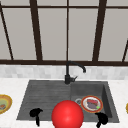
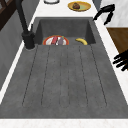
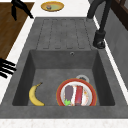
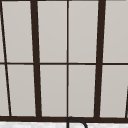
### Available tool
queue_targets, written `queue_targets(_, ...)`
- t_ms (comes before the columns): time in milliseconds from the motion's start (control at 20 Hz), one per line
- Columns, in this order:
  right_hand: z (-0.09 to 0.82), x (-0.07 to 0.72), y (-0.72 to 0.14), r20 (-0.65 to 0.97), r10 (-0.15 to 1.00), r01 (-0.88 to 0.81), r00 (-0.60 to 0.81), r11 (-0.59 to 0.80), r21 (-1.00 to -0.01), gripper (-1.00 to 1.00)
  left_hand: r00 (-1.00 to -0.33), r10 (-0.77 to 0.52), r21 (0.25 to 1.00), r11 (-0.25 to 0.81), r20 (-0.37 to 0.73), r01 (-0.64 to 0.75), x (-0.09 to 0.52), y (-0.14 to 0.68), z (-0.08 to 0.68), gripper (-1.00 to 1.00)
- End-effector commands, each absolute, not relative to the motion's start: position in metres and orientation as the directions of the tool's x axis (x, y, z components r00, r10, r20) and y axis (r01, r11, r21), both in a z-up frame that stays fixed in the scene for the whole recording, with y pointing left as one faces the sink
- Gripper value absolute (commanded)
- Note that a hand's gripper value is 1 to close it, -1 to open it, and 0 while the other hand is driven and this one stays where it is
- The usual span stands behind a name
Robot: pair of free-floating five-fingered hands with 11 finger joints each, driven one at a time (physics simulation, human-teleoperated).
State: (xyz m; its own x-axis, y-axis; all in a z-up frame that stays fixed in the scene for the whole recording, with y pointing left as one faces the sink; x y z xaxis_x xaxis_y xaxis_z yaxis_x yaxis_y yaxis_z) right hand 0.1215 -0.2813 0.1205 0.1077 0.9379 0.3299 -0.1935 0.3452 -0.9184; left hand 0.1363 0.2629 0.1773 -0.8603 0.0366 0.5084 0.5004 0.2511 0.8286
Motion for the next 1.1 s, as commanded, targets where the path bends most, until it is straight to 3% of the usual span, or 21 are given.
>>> queue_targets(0, 0.12, 0.122, -0.281, 0.33, 0.938, -0.194, 0.108, 0.345, -0.918, 0.0, -0.855, 0.063, 0.833, 0.198, 0.515, 0.516, 0.144, 0.251, 0.181, -1.0)
queue_targets(700, 0.12, 0.122, -0.281, 0.335, 0.936, -0.188, 0.111, 0.35, -0.917, 0.0, -0.85, 0.137, 0.839, 0.142, 0.508, 0.525, 0.155, 0.244, 0.184, -1.0)
queue_targets(1050, 0.12, 0.122, -0.281, 0.336, 0.935, -0.188, 0.111, 0.351, -0.917, 0.0, -0.853, 0.117, 0.831, 0.191, 0.509, 0.523, 0.157, 0.224, 0.184, -1.0)
